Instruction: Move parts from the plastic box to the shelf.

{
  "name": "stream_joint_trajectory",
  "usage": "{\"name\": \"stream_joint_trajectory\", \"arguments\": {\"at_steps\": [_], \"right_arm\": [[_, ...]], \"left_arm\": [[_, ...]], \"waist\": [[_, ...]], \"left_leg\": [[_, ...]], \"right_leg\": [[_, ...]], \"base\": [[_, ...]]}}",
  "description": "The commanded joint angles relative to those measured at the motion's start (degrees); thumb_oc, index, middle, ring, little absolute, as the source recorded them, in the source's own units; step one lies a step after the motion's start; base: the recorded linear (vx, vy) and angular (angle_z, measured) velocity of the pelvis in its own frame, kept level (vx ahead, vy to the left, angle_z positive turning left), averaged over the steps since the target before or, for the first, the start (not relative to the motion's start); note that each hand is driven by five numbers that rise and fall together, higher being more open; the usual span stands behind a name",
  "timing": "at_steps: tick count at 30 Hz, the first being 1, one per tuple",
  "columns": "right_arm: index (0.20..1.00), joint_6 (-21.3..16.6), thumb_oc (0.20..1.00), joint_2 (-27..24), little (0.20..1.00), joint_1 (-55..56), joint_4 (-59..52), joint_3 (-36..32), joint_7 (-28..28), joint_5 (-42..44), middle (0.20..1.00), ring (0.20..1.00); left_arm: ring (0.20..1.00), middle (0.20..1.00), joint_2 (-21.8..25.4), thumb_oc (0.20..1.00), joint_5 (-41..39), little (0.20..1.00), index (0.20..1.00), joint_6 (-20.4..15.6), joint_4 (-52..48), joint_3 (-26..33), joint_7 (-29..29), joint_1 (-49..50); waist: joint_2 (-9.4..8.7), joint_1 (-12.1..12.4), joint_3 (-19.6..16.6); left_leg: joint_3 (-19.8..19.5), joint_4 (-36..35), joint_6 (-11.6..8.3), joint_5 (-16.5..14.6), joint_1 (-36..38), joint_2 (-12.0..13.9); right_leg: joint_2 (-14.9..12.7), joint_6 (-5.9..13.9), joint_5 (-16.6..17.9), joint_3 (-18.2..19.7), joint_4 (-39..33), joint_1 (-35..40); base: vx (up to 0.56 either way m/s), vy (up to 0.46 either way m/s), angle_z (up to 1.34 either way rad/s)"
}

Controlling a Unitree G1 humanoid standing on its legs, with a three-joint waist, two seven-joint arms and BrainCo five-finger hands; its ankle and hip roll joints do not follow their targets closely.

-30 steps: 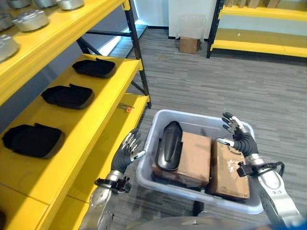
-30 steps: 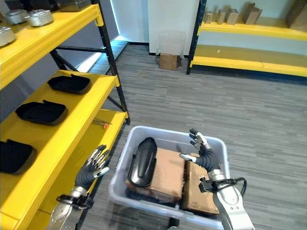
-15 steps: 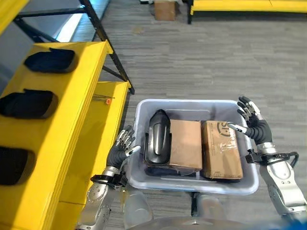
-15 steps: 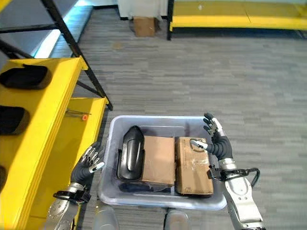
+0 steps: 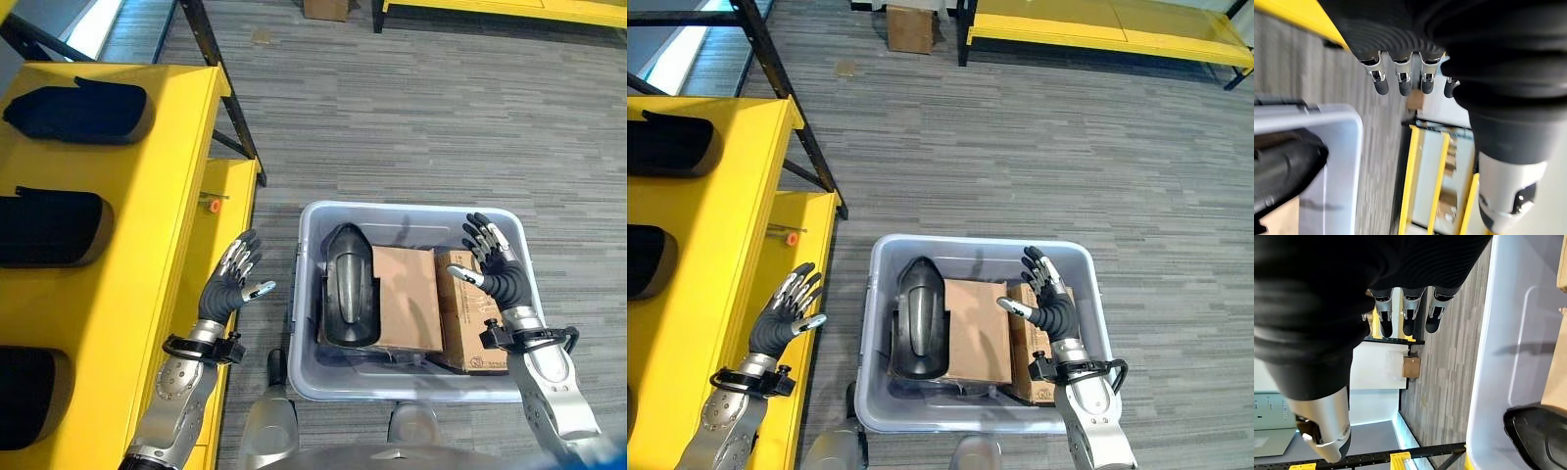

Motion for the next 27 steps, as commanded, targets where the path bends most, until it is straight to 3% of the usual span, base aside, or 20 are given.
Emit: {"name": "stream_joint_trajectory", "arguments": {"at_steps": [1,11,18,27], "right_arm": [[1.000,-3.7,1.000,-4.1,1.000,-3.8,-2.7,-1.0,-2.4,0.3,1.000,1.000],[1.000,-6.0,1.000,-4.4,1.000,-11.8,-4.0,1.8,-10.1,-2.1,1.000,1.000],[1.000,-6.4,1.000,-4.2,1.000,-12.9,-4.0,2.8,-11.7,-1.8,1.000,1.000],[1.000,-8.2,1.000,-4.6,1.000,-13.6,-3.9,3.7,-14.1,-1.4,1.000,1.000]], "left_arm": [[1.000,1.000,-0.9,1.000,2.6,1.000,1.000,-3.9,-1.2,-0.8,2.0,-3.9],[1.000,1.000,-4.5,1.000,11.2,1.000,1.000,-6.1,2.5,-10.9,12.0,-19.4],[1.000,1.000,-6.5,1.000,12.2,1.000,1.000,-5.7,5.8,-11.5,15.6,-21.6],[1.000,1.000,-7.7,1.000,18.4,1.000,1.000,-6.6,9.0,-9.8,24.6,-24.8]], "waist": [[2.59,-0.9,-0.7],[2.52,-3.2,6.2],[1.95,-3.7,7.7],[1.33,-4.3,9.0]], "left_leg": [[-1.3,2.4,-1.83,1.2,1.3,6.6],[0.3,0.6,-3.43,4.5,-4.7,8.3],[1.2,0.3,-3.63,5.0,-5.6,8.5],[1.7,-0.3,-3.96,5.6,-6.6,8.9]], "right_leg": [[-0.1,0.23,3.5,3.3,6.7,-4.7],[1.7,0.37,4.7,5.1,9.2,-14.4],[2.0,0.43,5.4,5.9,9.4,-16.8],[2.8,0.18,5.8,6.4,9.7,-18.9]], "base": [[-0.16,-0.090,-0.02],[-0.12,-0.057,-0.07],[-0.05,-0.029,-0.08],[-0.02,-0.029,-0.04]]}}
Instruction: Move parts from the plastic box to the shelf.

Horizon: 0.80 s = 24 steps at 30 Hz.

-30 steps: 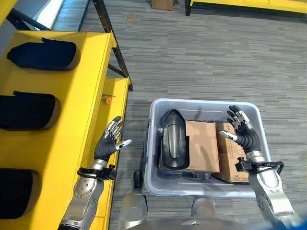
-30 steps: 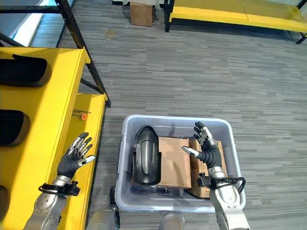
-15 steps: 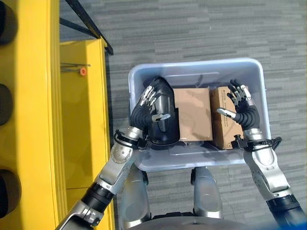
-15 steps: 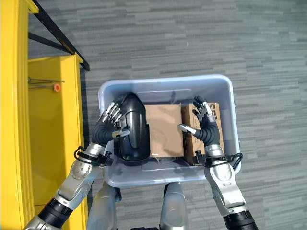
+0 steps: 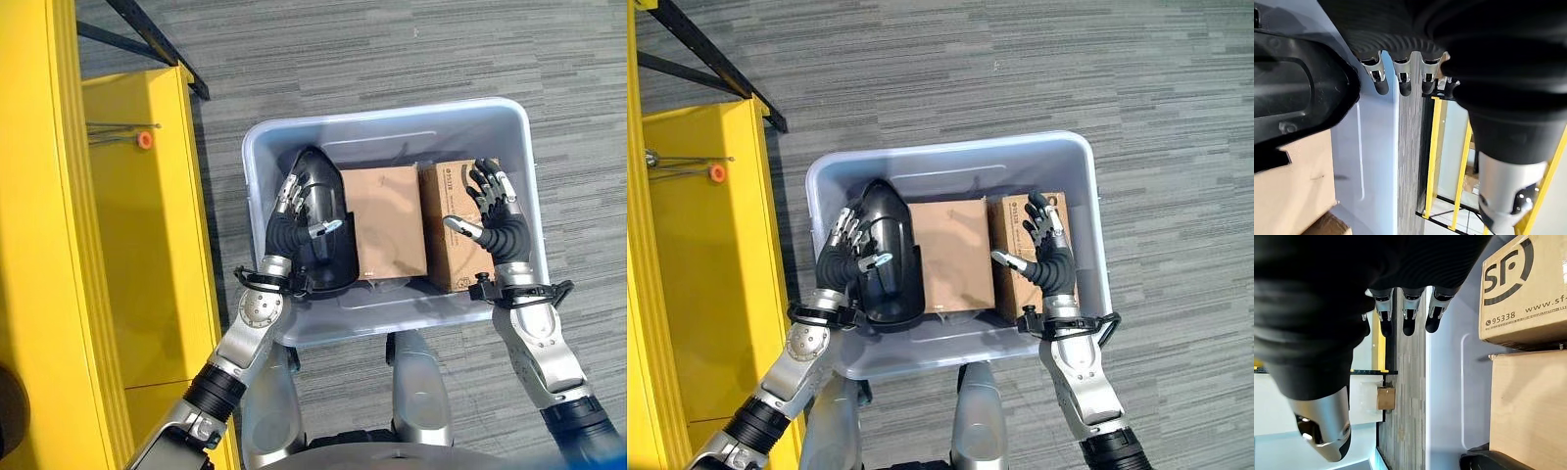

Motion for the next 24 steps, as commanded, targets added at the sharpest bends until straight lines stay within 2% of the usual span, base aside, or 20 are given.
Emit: {"name": "stream_joint_trajectory", "arguments": {"at_steps": [1,13,24], "right_arm": [[1.000,-5.1,1.000,-1.3,1.000,-2.3,-3.6,-1.4,-1.5,-1.3,1.000,1.000],[1.000,-6.7,1.000,-1.8,1.000,-2.8,-4.3,-0.1,-3.4,-1.2,1.000,1.000],[1.000,-7.2,1.000,-2.8,1.000,-1.6,-4.7,-0.2,-3.8,-1.2,1.000,1.000]], "left_arm": [[1.000,1.000,0.3,1.000,5.2,1.000,1.000,-4.2,1.2,2.3,3.1,-2.1],[1.000,1.000,1.2,1.000,13.2,1.000,1.000,-5.1,0.6,3.2,11.6,-3.3],[1.000,1.000,2.2,1.000,14.9,1.000,1.000,-5.0,1.2,3.7,13.8,-1.7]], "waist": [[-1.82,0.6,-2.7],[-2.24,0.5,-1.7],[-2.39,0.7,-1.4]], "left_leg": [[-0.2,0.1,-2.90,2.2,3.0,5.2],[0.1,-1.2,-2.99,2.7,2.5,5.4],[0.0,-1.7,-3.19,3.0,1.7,5.3]], "right_leg": [[-1.0,1.43,3.7,3.1,8.0,-5.9],[-0.6,1.16,3.6,3.2,8.1,-7.4],[-0.4,1.09,3.6,2.7,7.9,-7.9]], "base": [[0.00,0.000,0.00],[0.00,0.000,0.00],[0.00,0.000,0.00]]}}
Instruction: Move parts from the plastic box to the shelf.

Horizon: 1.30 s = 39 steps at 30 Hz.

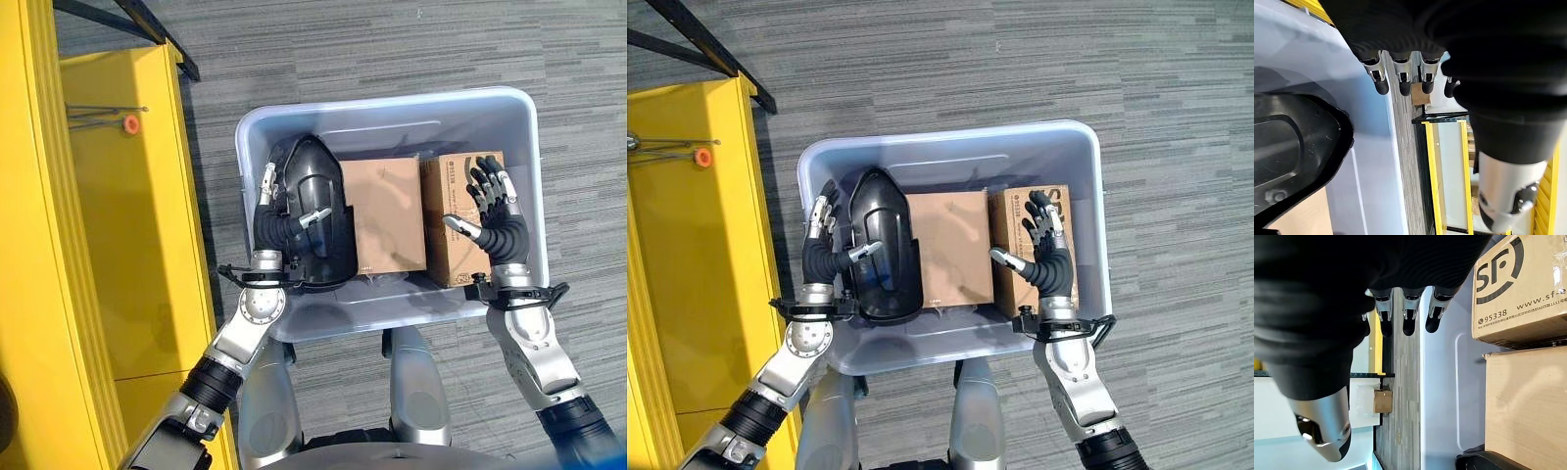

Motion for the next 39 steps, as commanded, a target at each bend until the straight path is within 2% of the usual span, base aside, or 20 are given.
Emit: {"name": "stream_joint_trajectory", "arguments": {"at_steps": [1,11,25,33,39], "right_arm": [[1.000,-4.9,1.000,-2.8,1.000,-1.6,-4.6,-2.7,-0.5,-1.1,1.000,1.000],[1.000,-5.2,1.000,-3.0,1.000,-1.2,-4.7,-3.1,-1.0,-1.2,1.000,1.000],[1.000,-5.3,1.000,-3.4,1.000,-2.0,-4.3,-2.8,-1.5,-2.2,1.000,1.000],[1.000,-4.9,1.000,-3.2,1.000,-1.7,-4.3,-2.1,-1.9,-2.3,1.000,1.000],[1.000,-4.7,1.000,-3.6,1.000,-1.6,-4.3,-1.5,-2.0,-1.9,1.000,1.000]], "left_arm": [[1.000,1.000,1.1,1.000,3.9,1.000,1.000,-3.7,0.2,3.3,1.9,-1.0],[1.000,1.000,1.6,1.000,4.9,1.000,1.000,-3.4,0.7,4.3,3.0,-0.1],[1.000,1.000,0.5,1.000,3.9,1.000,1.000,-1.0,8.5,3.3,2.4,-0.5],[1.000,1.000,-1.4,1.000,-0.5,1.000,1.000,-0.7,11.9,4.1,1.9,0.2],[1.000,1.000,-1.9,1.000,-3.2,1.000,1.000,-1.1,13.4,7.0,4.3,0.3]], "waist": [[-1.36,0.8,-1.9],[-1.53,1.0,-1.7],[-2.68,0.7,-1.4],[-3.44,0.6,-1.1],[-4.07,0.6,-0.8]], "left_leg": [[0.0,-1.7,-3.42,2.7,3.8,5.4],[-0.4,-1.9,-3.58,3.1,2.6,5.4],[-0.4,-2.9,-3.80,4.0,0.8,5.9],[-0.7,-3.0,-3.69,3.8,-0.4,5.9],[-0.8,-3.1,-3.67,3.9,-1.3,6.0]], "right_leg": [[-0.3,1.05,3.3,2.8,7.8,-5.9],[-0.2,0.97,3.4,2.2,7.5,-6.3],[0.7,1.01,4.0,2.0,7.0,-8.4],[1.1,0.95,3.9,1.9,7.0,-9.4],[1.3,0.95,4.1,1.7,6.8,-10.2]], "base": [[0.00,0.000,0.00],[0.00,0.000,0.01],[0.00,0.000,0.00],[0.00,0.000,0.00],[0.00,0.000,0.00]]}}
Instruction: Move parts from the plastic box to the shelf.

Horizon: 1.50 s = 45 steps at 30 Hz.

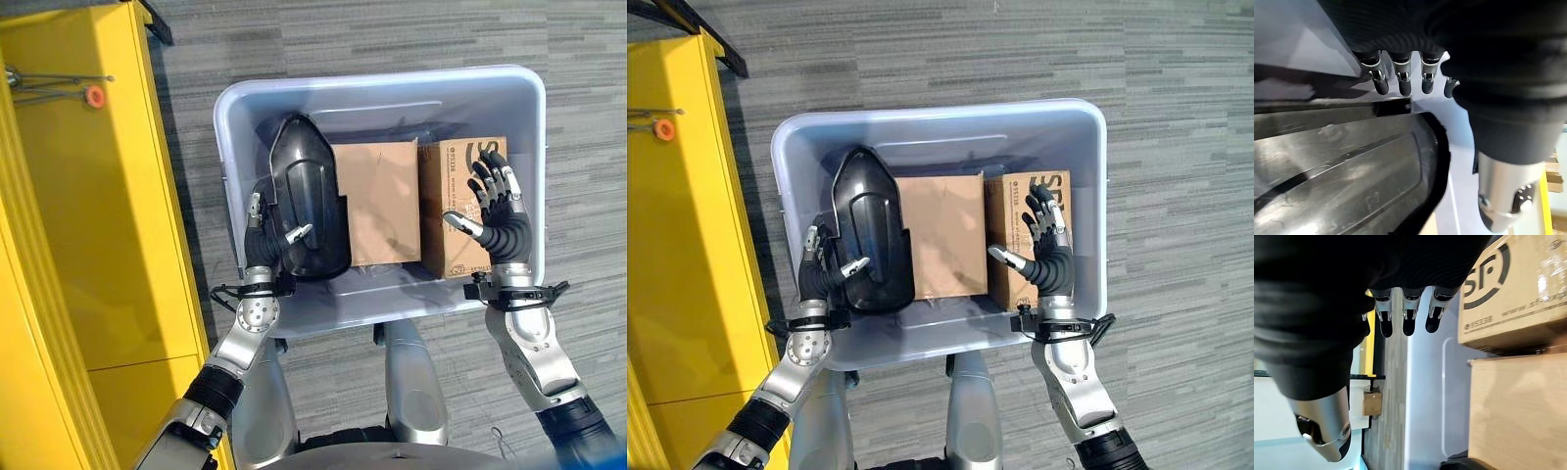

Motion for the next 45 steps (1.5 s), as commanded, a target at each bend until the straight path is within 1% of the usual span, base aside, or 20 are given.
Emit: {"name": "stream_joint_trajectory", "arguments": {"at_steps": [1,5,13,16,17,18,19,20,21,24,26,29,30,33,36,37,38,39,43,45], "right_arm": [[1.000,-3.4,1.000,-3.5,1.000,-1.7,-2.2,-2.1,-0.8,-1.7,1.000,1.000],[1.000,-3.1,1.000,-3.5,1.000,-2.3,-2.1,-1.3,-1.5,-1.6,1.000,1.000],[1.000,-2.9,1.000,-3.3,1.000,-2.9,-1.9,-0.4,-2.5,-1.4,1.000,1.000],[1.000,-2.8,1.000,-3.6,1.000,-3.0,-2.1,-0.1,-2.7,-1.5,1.000,1.000],[1.000,-2.7,1.000,-3.6,1.000,-3.3,-2.1,0.2,-3.0,-1.6,1.000,1.000],[1.000,-2.5,1.000,-4.0,1.000,-3.5,-2.1,0.8,-2.8,-1.8,1.000,1.000],[1.000,-2.4,1.000,-4.0,1.000,-3.5,-2.1,0.9,-2.7,-1.6,1.000,1.000],[1.000,-2.3,1.000,-4.1,1.000,-3.6,-2.1,1.0,-2.7,-1.6,1.000,1.000],[1.000,-2.1,1.000,-4.1,1.000,-3.5,-2.2,1.0,-2.6,-1.6,1.000,1.000],[1.000,-1.9,1.000,-4.3,1.000,-3.6,-2.3,1.0,-2.4,-1.6,1.000,1.000],[1.000,-1.5,1.000,-4.1,1.000,-3.7,-1.7,1.3,-2.0,-1.0,1.000,1.000],[1.000,-1.1,1.000,-3.7,1.000,-3.7,-0.8,1.6,-1.4,-0.6,1.000,1.000],[1.000,-1.0,1.000,-3.5,1.000,-3.2,-0.5,1.2,-0.8,-0.2,1.000,1.000],[1.000,-0.8,1.000,-3.4,1.000,-2.6,-0.2,0.6,-0.4,-0.2,1.000,1.000],[1.000,-0.3,1.000,-3.0,1.000,-0.8,0.7,-0.9,1.2,-0.2,1.000,1.000],[1.000,0.0,1.000,-2.7,1.000,0.3,1.2,-2.1,2.4,0.0,1.000,1.000],[1.000,0.4,1.000,-2.4,1.000,1.0,1.4,-3.1,3.2,0.2,1.000,1.000],[1.000,0.5,1.000,-2.3,1.000,1.3,1.5,-3.5,3.6,0.3,1.000,1.000],[1.000,1.4,1.000,-1.5,1.000,3.4,2.3,-6.4,6.9,0.5,1.000,1.000],[1.000,2.1,1.000,-1.0,1.000,5.3,2.9,-7.1,9.0,1.3,1.000,1.000]], "left_arm": [[1.000,1.000,0.5,1.000,-2.9,1.000,1.000,-1.7,1.7,4.0,2.0,-1.0],[1.000,1.000,-1.2,1.000,-8.9,1.000,1.000,-3.0,4.0,6.1,3.1,-2.4],[1.000,1.000,-2.4,1.000,-11.5,1.000,1.000,-3.1,7.1,6.3,3.9,-4.6],[1.000,1.000,-3.3,1.000,-12.8,1.000,1.000,-2.2,10.7,5.4,3.6,-5.6],[1.000,1.000,-3.5,1.000,-12.6,1.000,1.000,-1.3,13.3,4.8,3.7,-6.6],[1.000,1.000,-4.4,1.000,-11.6,1.000,1.000,1.6,19.0,3.4,3.3,-8.3],[1.000,1.000,-4.6,1.000,-11.9,1.000,1.000,2.0,20.0,3.1,2.9,-8.7],[0.520,0.520,-4.6,0.520,-11.4,0.520,0.520,2.8,20.7,2.6,2.6,-9.0],[0.200,0.200,-4.8,0.200,-12.0,0.200,0.200,2.7,21.1,2.6,2.4,-9.2],[0.200,0.200,-5.0,0.200,-12.2,0.200,0.200,3.2,21.6,2.2,1.5,-9.1],[0.200,0.200,-5.1,0.200,-12.8,0.200,0.200,2.8,20.9,2.3,0.9,-8.0],[0.200,0.200,-4.6,0.200,-13.6,0.200,0.200,2.3,19.2,2.4,-0.5,-6.0],[0.200,0.200,-3.5,0.200,-13.2,0.200,0.200,1.8,16.6,2.9,-1.7,-3.8],[0.200,0.200,-2.7,0.200,-13.5,0.200,0.200,1.3,14.4,3.5,-2.8,-2.1],[0.200,0.200,-0.6,0.200,-13.1,0.200,0.200,0.4,8.6,5.4,-5.8,2.6],[0.200,0.200,0.3,0.200,-13.3,0.200,0.200,0.0,5.1,6.9,-8.1,5.3],[0.200,0.200,1.0,0.200,-14.1,0.200,0.200,-0.4,2.2,7.9,-10.2,7.3],[0.200,0.200,1.4,0.200,-14.1,0.200,0.200,-0.5,1.0,8.4,-11.1,8.1],[0.200,0.200,4.4,0.200,-13.5,0.200,0.200,-1.7,-11.5,12.9,-17.5,14.6],[0.200,0.200,5.4,0.200,-15.5,0.200,0.200,-2.4,-18.0,15.6,-21.1,18.8]], "waist": [[-2.25,1.5,-1.6],[-2.82,1.3,-1.3],[-3.43,0.8,-1.1],[-3.45,0.5,-1.4],[-3.53,0.3,-1.6],[-3.63,-0.1,-2.1],[-3.63,-0.2,-2.2],[-3.63,-0.4,-2.4],[-3.58,-0.5,-2.6],[-3.21,-0.7,-3.2],[-2.23,-0.5,-4.5],[-1.45,-0.1,-6.3],[-0.45,0.5,-7.8],[0.24,0.9,-9.0],[1.95,2.0,-11.7],[3.16,2.5,-13.5],[3.81,2.8,-14.8],[4.06,2.8,-15.4],[5.74,3.6,-20.8],[6.66,4.2,-23.4]], "left_leg": [[-0.8,-2.0,-3.27,2.9,4.1,4.8],[-1.1,-1.7,-3.32,3.0,2.7,4.8],[-1.5,-1.5,-3.30,3.0,1.4,4.8],[-1.6,-1.5,-3.24,2.9,1.1,4.8],[-1.6,-1.5,-3.24,2.9,1.0,4.7],[-1.4,-1.8,-3.19,3.0,1.3,4.8],[-1.3,-1.9,-3.17,3.0,1.5,4.8],[-1.3,-2.0,-3.15,2.9,1.8,4.8],[-1.1,-2.1,-3.15,2.9,2.0,4.8],[-0.8,-2.6,-3.17,2.9,3.0,4.8],[-0.5,-3.1,-3.21,2.7,5.0,4.5],[-0.4,-3.5,-3.29,2.4,6.9,4.5],[-0.4,-4.0,-3.41,2.2,8.7,4.2],[-0.6,-4.0,-3.43,1.9,9.8,4.0],[-1.1,-4.0,-3.34,1.0,13.1,3.5],[-1.6,-4.0,-3.21,0.4,15.2,3.2],[-2.0,-4.0,-3.09,0.1,16.6,2.9],[-2.2,-4.0,-3.03,-0.2,17.1,2.8],[-2.6,-4.0,-2.71,-1.6,21.6,2.4],[-3.2,-4.0,-2.38,-2.0,24.9,3.2]], "right_leg": [[-0.1,1.33,3.7,1.8,6.9,-4.5],[0.0,1.21,3.7,1.6,6.8,-5.1],[0.2,0.91,3.7,1.5,6.8,-5.9],[0.2,0.79,3.7,1.6,6.8,-6.3],[0.3,0.76,3.6,1.7,6.8,-6.4],[0.5,0.67,3.7,2.0,6.8,-6.6],[0.5,0.67,3.7,2.1,6.8,-6.5],[0.5,0.69,3.7,2.1,6.8,-6.5],[0.6,0.71,3.7,2.2,6.7,-6.3],[0.5,0.80,3.8,2.4,6.6,-5.8],[0.3,0.94,3.6,2.4,6.3,-4.4],[-0.1,1.14,3.6,2.2,5.7,-2.3],[-0.5,1.26,3.4,1.8,5.3,-0.1],[-0.9,1.36,3.4,1.4,5.0,1.6],[-2.0,1.66,2.6,0.6,4.5,6.0],[-2.5,1.80,2.2,0.0,4.0,8.7],[-3.0,1.95,2.0,-0.6,3.4,10.8],[-3.1,2.00,1.9,-0.9,3.1,11.6],[-3.9,2.44,1.3,-2.1,1.7,17.3],[-3.4,1.86,-1.8,-2.3,4.3,20.1]], "base": [[0.00,0.000,0.00],[0.00,0.000,0.00],[0.00,0.000,0.00],[0.00,0.000,0.00],[0.00,0.000,0.00],[0.00,0.000,0.00],[0.00,0.000,0.00],[0.00,0.000,0.00],[0.00,0.000,0.00],[0.01,0.011,0.00],[0.04,0.059,0.00],[0.06,0.041,-0.03],[0.06,0.037,-0.09],[0.07,0.027,0.02],[0.15,0.029,0.18],[0.19,0.044,0.34],[0.19,0.051,0.31],[0.14,0.035,0.28],[0.13,0.007,0.17],[0.13,-0.077,-0.05]]}}
